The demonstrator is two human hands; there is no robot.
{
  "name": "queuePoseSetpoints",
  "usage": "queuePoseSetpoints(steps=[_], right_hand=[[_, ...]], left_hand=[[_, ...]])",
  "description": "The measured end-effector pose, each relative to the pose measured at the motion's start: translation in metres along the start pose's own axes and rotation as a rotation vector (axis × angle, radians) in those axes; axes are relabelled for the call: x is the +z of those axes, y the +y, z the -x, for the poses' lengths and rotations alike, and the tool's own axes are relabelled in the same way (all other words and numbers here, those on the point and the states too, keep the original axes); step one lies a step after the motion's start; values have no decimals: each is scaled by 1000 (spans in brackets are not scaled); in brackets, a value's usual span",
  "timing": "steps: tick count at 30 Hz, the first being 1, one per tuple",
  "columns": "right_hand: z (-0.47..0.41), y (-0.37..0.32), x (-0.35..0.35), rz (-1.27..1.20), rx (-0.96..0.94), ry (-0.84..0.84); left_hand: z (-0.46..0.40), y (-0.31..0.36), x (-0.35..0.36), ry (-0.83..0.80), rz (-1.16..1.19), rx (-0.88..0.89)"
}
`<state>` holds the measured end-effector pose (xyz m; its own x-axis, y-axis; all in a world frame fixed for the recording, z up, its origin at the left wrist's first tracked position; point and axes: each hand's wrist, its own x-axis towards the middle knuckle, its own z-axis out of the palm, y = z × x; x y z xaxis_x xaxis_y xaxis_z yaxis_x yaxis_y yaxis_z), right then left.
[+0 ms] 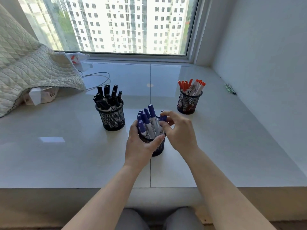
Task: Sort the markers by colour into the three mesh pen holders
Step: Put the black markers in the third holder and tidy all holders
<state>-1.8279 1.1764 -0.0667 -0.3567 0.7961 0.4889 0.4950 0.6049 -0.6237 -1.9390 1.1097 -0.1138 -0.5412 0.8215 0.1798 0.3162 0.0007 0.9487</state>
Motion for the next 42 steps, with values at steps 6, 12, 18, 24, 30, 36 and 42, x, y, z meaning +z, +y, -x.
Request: queuePoseSetpoints(steps=[6, 12, 18, 24, 30, 36, 42], right_hand=[[-12, 19, 6, -188, 180, 88], [-33, 72, 12, -192, 566, 265], [-60, 114, 18, -91, 683, 263], [-92, 136, 28, -135, 685, 260], [-112, 148, 38, -246, 641, 343], [-120, 149, 34, -241, 647, 358], [-78, 133, 30, -203, 552, 303]], left_hand=[[-18, -5, -3, -15, 39, -26], [-51, -15, -4, 10, 90, -32], [-75, -18, 8, 38, 112, -20], [-87, -22, 12, 29, 108, -3], [-94, -24, 7, 10, 78, -8], [-96, -25, 9, 20, 90, -21], [-96, -21, 4, -14, 66, -58]])
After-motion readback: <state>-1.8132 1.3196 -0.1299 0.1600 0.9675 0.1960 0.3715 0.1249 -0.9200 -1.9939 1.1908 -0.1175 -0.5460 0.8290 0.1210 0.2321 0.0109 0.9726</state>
